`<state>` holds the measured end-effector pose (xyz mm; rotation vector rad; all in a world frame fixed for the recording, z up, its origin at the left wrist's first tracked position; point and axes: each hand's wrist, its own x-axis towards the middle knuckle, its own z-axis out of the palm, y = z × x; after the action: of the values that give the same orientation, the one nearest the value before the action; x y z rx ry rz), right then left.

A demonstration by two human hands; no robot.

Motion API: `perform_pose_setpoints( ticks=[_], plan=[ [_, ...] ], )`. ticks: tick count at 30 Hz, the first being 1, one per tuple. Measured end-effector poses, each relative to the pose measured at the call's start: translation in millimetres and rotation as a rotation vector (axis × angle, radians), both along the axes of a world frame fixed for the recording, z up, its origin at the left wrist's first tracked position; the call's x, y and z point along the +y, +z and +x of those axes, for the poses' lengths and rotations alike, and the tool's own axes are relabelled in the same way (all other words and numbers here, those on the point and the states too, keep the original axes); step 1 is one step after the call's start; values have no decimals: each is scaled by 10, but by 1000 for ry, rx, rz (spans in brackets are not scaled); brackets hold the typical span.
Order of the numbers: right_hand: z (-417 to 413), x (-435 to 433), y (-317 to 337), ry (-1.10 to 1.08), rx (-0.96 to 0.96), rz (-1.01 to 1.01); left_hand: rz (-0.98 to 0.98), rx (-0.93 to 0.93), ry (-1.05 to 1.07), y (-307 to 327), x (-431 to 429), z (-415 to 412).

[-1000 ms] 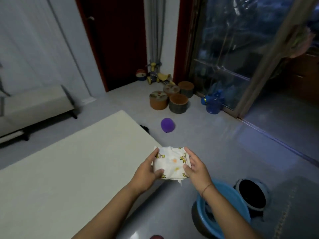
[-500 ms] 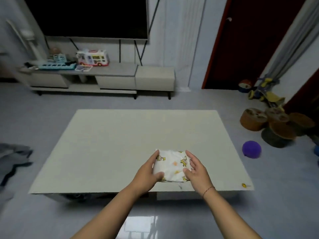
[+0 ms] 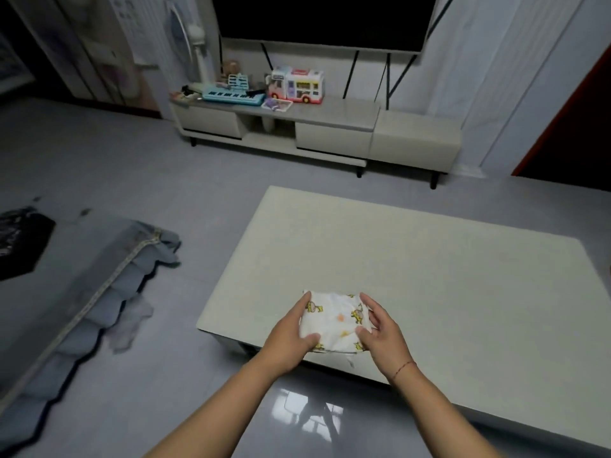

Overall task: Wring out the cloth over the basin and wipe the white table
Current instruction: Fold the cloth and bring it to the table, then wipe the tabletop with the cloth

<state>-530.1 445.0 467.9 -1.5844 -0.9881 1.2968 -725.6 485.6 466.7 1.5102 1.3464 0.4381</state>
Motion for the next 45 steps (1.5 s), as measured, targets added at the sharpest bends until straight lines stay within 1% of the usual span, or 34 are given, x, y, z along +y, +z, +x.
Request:
perform_pose_setpoints(
  ticks=[5,14,21,25,27,30,33,34,35,36,37,38,39,40,41,43,44,45],
  plan=[
    [-629,489,-248,50,-25,-86,-66,25,31,-310,405,-637],
    [-1431,1411,-843,166,-79,-222,-216,78,55,-944,1183,-1405],
    [-2045,2023,-1390,205,-112,-338,-266,160,1,-1483,1737,-1964],
    [-2328,2181,-1688,195,-104,-393,-307,229,-21,-1837,1870,-2196],
    [-2436,2238,-1868,208,-138,-408,-313,246,-44,-2048,1933,-2285],
    [-2574,2272,-2147,209,-249,-419,-326,251,-104,-2370,2025,-2398],
    [-2692,2250,-2464,199,-326,-489,-325,270,-187,-2659,2121,-2478],
    [-2733,2216,-2589,230,-398,-510,-291,298,-206,-2740,2142,-2514],
    [-2776,2181,-2702,281,-547,-529,-234,361,-203,-2821,2166,-2562],
    [-2817,2149,-2826,307,-718,-514,-150,444,-173,-2928,2205,-2620],
    [-2870,2126,-2931,287,-828,-480,-54,526,-124,-3052,2247,-2685],
    [-2926,2118,-3019,244,-877,-430,20,581,-47,-3168,2287,-2743],
    [-2989,2132,-3108,202,-890,-380,56,596,54,-3273,2341,-2784],
    [-3072,2167,-3193,184,-892,-345,45,575,138,-3377,2409,-2813],
    [-3151,2209,-3249,211,-907,-329,4,515,194,-3442,2465,-2821],
    [-3335,2321,-3410,263,-966,-325,-53,360,216,-3627,2502,-2777],
    [-3424,2356,-3507,269,-1005,-338,-56,312,212,-3728,2480,-2742],
    [-3504,2369,-3616,267,-1046,-345,-38,310,221,-3816,2446,-2714]
  ],
)
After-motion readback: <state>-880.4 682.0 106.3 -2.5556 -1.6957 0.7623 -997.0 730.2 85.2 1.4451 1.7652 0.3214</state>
